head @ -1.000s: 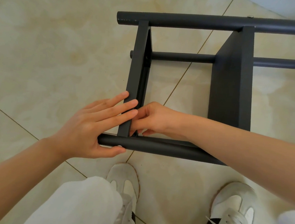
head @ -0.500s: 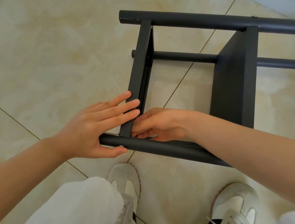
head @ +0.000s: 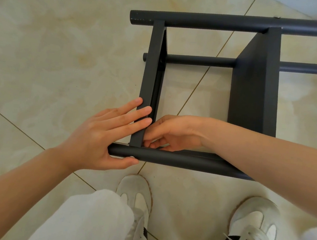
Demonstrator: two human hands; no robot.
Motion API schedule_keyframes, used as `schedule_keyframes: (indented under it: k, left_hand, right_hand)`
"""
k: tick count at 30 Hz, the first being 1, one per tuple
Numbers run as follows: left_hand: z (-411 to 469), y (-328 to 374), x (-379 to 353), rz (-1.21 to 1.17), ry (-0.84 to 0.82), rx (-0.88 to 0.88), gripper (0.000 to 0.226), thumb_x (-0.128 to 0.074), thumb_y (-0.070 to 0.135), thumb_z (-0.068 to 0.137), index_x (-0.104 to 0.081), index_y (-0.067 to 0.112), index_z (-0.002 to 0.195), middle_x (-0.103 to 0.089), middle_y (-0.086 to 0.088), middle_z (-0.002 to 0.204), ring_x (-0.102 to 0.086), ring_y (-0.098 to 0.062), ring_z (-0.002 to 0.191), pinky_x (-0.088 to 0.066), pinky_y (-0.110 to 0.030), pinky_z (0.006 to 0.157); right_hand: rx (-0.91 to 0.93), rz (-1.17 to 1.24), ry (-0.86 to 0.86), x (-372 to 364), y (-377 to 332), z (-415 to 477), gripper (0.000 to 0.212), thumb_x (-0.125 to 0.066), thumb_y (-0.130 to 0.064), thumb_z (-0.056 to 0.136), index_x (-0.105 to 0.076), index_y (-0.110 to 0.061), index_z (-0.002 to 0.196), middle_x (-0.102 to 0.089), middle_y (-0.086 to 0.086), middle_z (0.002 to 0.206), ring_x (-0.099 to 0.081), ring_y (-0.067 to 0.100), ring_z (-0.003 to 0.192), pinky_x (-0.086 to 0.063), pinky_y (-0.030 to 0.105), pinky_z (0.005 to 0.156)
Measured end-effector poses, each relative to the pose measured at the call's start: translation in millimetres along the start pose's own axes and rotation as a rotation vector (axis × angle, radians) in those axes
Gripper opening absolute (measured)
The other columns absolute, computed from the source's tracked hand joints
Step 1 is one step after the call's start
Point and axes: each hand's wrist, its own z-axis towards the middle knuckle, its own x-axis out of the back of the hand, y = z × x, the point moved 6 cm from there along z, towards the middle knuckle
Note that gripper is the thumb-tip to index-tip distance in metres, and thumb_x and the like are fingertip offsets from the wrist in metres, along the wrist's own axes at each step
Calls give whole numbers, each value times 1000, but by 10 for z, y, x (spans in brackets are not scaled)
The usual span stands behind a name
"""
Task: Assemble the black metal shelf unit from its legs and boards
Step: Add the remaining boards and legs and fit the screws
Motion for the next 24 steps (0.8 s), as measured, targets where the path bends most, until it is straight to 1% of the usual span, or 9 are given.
schedule_keyframes:
  k: [2,7,12,14,16,17,19,21,24]
  left_hand:
    - [1,-5,-3,-3,1,0,68,-64,51,93,-48,8,144,-41,-9,157,-32,-30,149,-44,-36,108]
    - [9,-6,2,9,-2,-6,68,-63,51,93,-49,7,142,-42,-10,155,-33,-30,149,-40,-36,112]
    - [13,-4,11,32,-10,-8,68,-62,53,93,-50,7,142,-43,-11,154,-33,-29,149,-36,-37,115]
    - [20,-2,13,26,-10,-5,67,-63,53,93,-51,7,141,-43,-11,154,-33,-29,149,-37,-37,114]
    - [25,-1,12,23,-9,-5,67,-62,53,93,-51,7,141,-43,-11,154,-33,-29,149,-37,-36,114]
    - [22,0,12,23,-8,-6,67,-62,53,94,-50,7,141,-43,-11,154,-33,-29,149,-37,-36,114]
    - [15,-2,13,23,-5,-8,67,-62,53,93,-50,7,141,-43,-11,154,-33,-29,149,-37,-36,114]
    - [9,-5,10,21,-9,-8,68,-63,53,93,-50,7,142,-43,-11,155,-33,-30,149,-37,-38,114]
    - [19,-8,-8,27,-16,-4,68,-64,53,93,-50,8,142,-43,-10,155,-33,-30,149,-38,-38,114]
  right_hand:
    - [-12,-9,2,27,2,-8,16,-64,-16,92,-70,-9,106,-69,6,99,-62,21,99,-49,37,99]
    - [-11,-38,28,-3,-12,41,19,-65,-17,92,-70,-9,109,-67,8,103,-61,21,98,-47,41,104]
    - [-17,-33,-22,14,-44,31,9,-64,-13,92,-72,-12,95,-69,5,91,-61,18,89,-51,33,90]
    - [-29,-74,-23,35,-48,18,13,-66,-14,91,-75,-16,82,-67,1,80,-58,14,78,-48,28,81]
    - [-33,-94,-5,45,-39,29,18,-67,-15,90,-76,-19,74,-65,-1,74,-53,12,71,-43,26,76]
    - [-33,-86,0,39,-30,40,17,-68,-16,90,-76,-18,75,-64,0,74,-52,12,70,-42,27,76]
    - [-30,-64,-3,13,-14,67,9,-68,-16,90,-74,-15,83,-64,1,77,-51,14,74,-41,30,81]
    - [-25,-49,-14,-3,-14,75,7,-66,-17,90,-72,-13,89,-65,2,79,-51,15,76,-40,32,85]
    - [-29,-66,-38,6,-37,53,8,-65,-15,91,-72,-14,87,-65,1,79,-52,14,74,-41,30,80]
